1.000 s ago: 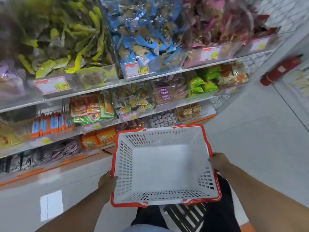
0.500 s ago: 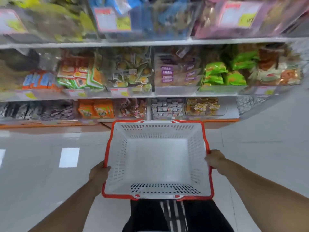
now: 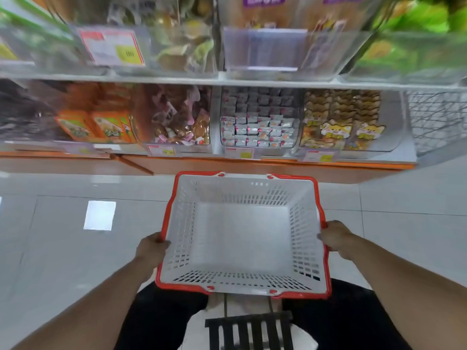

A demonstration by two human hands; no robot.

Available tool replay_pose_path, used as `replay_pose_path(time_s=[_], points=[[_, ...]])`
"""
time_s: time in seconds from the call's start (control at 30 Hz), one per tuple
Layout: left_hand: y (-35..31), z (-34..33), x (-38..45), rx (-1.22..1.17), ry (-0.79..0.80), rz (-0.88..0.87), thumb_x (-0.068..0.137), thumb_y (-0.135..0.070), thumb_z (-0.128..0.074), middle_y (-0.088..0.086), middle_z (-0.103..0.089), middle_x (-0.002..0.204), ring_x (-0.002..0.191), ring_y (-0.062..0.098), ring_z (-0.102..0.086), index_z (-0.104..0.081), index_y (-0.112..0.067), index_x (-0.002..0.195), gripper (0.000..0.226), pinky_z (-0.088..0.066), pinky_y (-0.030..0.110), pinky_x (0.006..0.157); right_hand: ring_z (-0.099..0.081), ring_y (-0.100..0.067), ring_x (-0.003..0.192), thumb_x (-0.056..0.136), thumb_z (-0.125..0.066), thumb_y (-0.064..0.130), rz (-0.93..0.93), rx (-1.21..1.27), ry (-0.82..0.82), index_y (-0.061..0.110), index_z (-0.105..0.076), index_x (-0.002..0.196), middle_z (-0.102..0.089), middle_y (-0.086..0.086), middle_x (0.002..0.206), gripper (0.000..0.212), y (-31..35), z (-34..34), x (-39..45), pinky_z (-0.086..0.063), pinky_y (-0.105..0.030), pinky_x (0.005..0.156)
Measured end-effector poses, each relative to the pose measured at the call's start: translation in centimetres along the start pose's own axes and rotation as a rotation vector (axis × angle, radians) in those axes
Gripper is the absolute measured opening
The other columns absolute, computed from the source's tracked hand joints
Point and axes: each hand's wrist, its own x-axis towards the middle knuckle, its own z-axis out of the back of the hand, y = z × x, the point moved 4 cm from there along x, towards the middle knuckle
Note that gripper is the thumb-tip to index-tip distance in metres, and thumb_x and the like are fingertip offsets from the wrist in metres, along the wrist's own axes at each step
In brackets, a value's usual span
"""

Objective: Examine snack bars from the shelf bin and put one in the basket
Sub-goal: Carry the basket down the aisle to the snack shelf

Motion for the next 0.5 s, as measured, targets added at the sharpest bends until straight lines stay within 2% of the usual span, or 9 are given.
replay_pose_path(time_s=[0.03,0.07,0.17,0.27,0.33,0.4,0.5], points=[[0.4,-0.7,1.5,0.008,-0.002,0.015,0.097,-0.007,-0.059,0.009,-0.071,0.107,0.088,0.026,-0.067,-0.066,-0.011,0.13,0.034,-0.057,0.037,0.082,-0.068,-0.039,0.102,0.096,-0.051,-0.003,0.006,-0.02,0.023,-0.006,-0.067,0.113,-0.07,-0.022,0.111,0.023,0.0,-0.8,1.4,-0.058,-0.047,0.092],[0.8,-1.4,3.1,0.01,0.007,0.028,0.097,-0.007,-0.059,0.01,-0.071,0.106,0.088,0.027,-0.066,-0.066,-0.009,0.129,0.032,-0.056,0.038,0.083,-0.068,-0.038,0.102,0.095,-0.053,-0.004,0.017,-0.038,0.038,-0.005,-0.067,0.113,-0.07,-0.022,0.111,0.024,0.0,-1.4,2.9,-0.057,-0.048,0.093],[1.6,-3.9,7.8,-0.025,0.106,0.109,0.097,-0.013,-0.064,0.009,-0.071,0.097,0.087,0.027,-0.068,-0.065,-0.003,0.123,0.028,-0.056,0.035,0.072,-0.069,-0.034,0.098,0.093,-0.056,-0.004,0.054,-0.103,0.066,-0.003,-0.069,0.111,-0.071,-0.019,0.107,0.022,0.6,-3.2,7.3,-0.059,-0.044,0.09],[1.9,-6.1,11.4,-0.014,0.186,0.166,0.095,-0.017,-0.068,0.013,-0.071,0.1,0.091,0.03,-0.067,-0.066,-0.002,0.116,0.026,-0.052,0.033,0.064,-0.069,-0.026,0.093,0.093,-0.057,-0.006,0.072,-0.203,0.176,-0.001,-0.068,0.116,-0.072,-0.018,0.109,0.027,1.3,-4.4,11.5,-0.06,-0.032,0.077],[1.3,-7.2,13.4,0.039,0.197,0.144,0.096,-0.016,-0.065,0.015,-0.07,0.1,0.089,0.03,-0.065,-0.065,-0.002,0.115,0.024,-0.051,0.033,0.064,-0.063,-0.021,0.086,0.092,-0.056,-0.008,0.088,-0.29,0.293,-0.001,-0.068,0.122,-0.072,-0.021,0.116,0.033,1.9,-4.9,13.6,-0.052,-0.027,0.073],[0.2,-8.1,14.8,0.11,0.207,0.105,0.098,-0.015,-0.06,0.015,-0.067,0.098,0.083,0.03,-0.062,-0.064,0.0,0.114,0.022,-0.05,0.035,0.066,-0.056,-0.02,0.079,0.091,-0.057,-0.007,0.105,-0.346,0.358,0.001,-0.07,0.121,-0.075,-0.015,0.106,0.034,2.4,-4.9,15.1,-0.051,-0.027,0.072],[-1.0,-8.6,16.2,0.195,0.186,0.041,0.101,-0.014,-0.054,0.019,-0.066,0.099,0.08,0.031,-0.059,-0.061,0.003,0.117,0.024,-0.052,0.039,0.069,-0.054,-0.019,0.068,0.09,-0.06,-0.004,0.125,-0.365,0.414,0.003,-0.074,0.111,-0.072,-0.011,0.095,0.026,2.9,-4.7,16.5,-0.055,-0.029,0.073]])
